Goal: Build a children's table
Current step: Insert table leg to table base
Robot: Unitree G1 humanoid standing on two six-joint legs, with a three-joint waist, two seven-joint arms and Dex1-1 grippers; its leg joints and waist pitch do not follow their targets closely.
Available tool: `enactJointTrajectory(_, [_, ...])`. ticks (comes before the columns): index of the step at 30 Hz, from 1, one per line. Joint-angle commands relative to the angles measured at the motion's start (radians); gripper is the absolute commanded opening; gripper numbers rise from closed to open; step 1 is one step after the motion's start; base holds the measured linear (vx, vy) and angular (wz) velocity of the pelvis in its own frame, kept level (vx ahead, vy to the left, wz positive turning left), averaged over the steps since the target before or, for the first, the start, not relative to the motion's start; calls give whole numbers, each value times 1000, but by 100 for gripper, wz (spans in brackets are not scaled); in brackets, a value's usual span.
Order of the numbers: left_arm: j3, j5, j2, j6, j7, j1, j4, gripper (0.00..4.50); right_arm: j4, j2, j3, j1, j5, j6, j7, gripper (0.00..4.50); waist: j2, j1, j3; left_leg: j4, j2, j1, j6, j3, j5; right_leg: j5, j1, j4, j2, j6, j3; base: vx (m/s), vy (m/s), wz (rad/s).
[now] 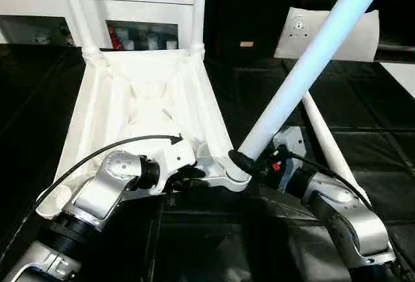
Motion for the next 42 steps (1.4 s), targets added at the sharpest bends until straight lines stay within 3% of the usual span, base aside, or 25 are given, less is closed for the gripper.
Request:
enactJointTrajectory(1, [4,6,-7,0,10,-10,23,111,4,-7,-7,-17,-5,8,-1,192,8,3,-51,-72,44,4,3,-13,-197,-183,39,-75,-75,-189,48,0,0,0])
enactJointTrajectory(3, [1,9,-6,-14,7,-15,33,111,6,-7,-7,-20,-6,8,-1,192,6,3,-51,-73,44,4,1,-14,-203,-194,38,-77,-75,-186,48,0,0,0])
enactJointTrajectory(5, [-9,23,0,-27,9,-17,41,76,8,-6,-6,-22,-7,8,-2,192,9,4,-51,-74,45,4,2,-15,-201,-190,38,-76,-75,-184,48,0,0,0])
enactJointTrajectory(7, [-20,40,7,-40,7,-17,47,76,10,-6,-6,-24,-8,8,-3,192,7,3,-51,-74,44,3,3,-14,-201,-187,38,-76,-74,-183,48,0,0,0])
enactJointTrajectory(14, [-40,64,30,-53,-33,-30,55,5,32,-18,8,-50,-15,36,7,192,5,4,-50,-75,45,5,-3,-15,-217,-235,35,-79,-77,-175,49,0,0,0])
enactJointTrajectory(24, [-58,72,54,-46,-82,-39,60,0,60,-70,55,-89,-30,100,74,192,1,2,-53,-71,45,3,11,-13,-164,-151,41,-69,-76,-200,47,0,0,0])
enactJointTrajectory(35, [-66,70,48,-56,-100,-59,74,0,159,-110,121,-166,-68,166,130,192,-5,-1,-51,-72,46,5,2,-13,-187,-203,39,-73,-77,-194,47,0,0,0])
enactJointTrajectory(41, [-67,69,51,-56,-106,-61,76,0,200,-102,100,-174,-61,146,133,192,-5,0,-52,-74,47,7,-9,-14,-212,-212,36,-75,-77,-193,47,0,0,0])
enactJointTrajectory(42, [-63,65,52,-54,-108,-59,75,0,213,-80,68,-170,-36,152,117,192,1,1,-53,-74,46,7,-10,-15,-215,-212,37,-75,-78,-194,47,0,0,0])
